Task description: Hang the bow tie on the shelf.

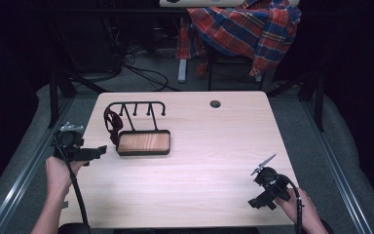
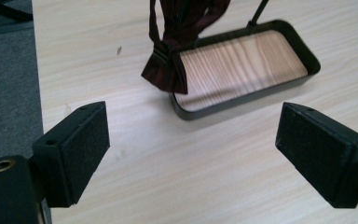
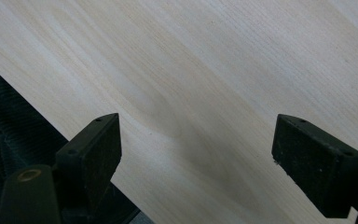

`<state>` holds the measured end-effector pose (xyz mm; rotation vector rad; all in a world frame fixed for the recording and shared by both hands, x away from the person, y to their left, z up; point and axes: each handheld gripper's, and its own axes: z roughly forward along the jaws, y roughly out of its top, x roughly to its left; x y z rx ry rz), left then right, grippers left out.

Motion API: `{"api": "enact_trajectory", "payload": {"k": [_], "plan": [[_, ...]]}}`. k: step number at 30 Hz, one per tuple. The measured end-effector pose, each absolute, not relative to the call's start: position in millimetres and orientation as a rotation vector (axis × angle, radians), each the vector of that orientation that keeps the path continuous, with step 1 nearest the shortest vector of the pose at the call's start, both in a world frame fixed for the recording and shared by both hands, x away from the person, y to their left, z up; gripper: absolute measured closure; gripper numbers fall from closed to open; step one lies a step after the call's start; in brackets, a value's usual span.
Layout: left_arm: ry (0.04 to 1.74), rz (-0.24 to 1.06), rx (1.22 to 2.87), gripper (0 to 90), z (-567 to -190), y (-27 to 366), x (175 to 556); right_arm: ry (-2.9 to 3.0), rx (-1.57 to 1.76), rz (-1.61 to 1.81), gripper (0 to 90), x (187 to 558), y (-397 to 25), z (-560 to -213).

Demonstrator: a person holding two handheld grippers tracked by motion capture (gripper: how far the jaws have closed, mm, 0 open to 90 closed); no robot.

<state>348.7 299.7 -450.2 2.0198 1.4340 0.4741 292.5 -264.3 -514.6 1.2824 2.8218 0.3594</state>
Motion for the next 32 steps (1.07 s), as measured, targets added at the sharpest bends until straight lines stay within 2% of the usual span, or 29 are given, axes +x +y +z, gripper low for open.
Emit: {"api": "enact_trajectory", "payload": {"k": [14,32], "plan": [[1.486,0.477,2.101,0.3,-468.4,304.2,322.7,2.823,1.283,0.361,15.6,292.4,-264.1,-514.8],[1.486,0.451,2.132,0.1,-491.1,314.4,313.7,2.819,1.293,0.377,15.6,292.3,-264.3,-515.9]]}}
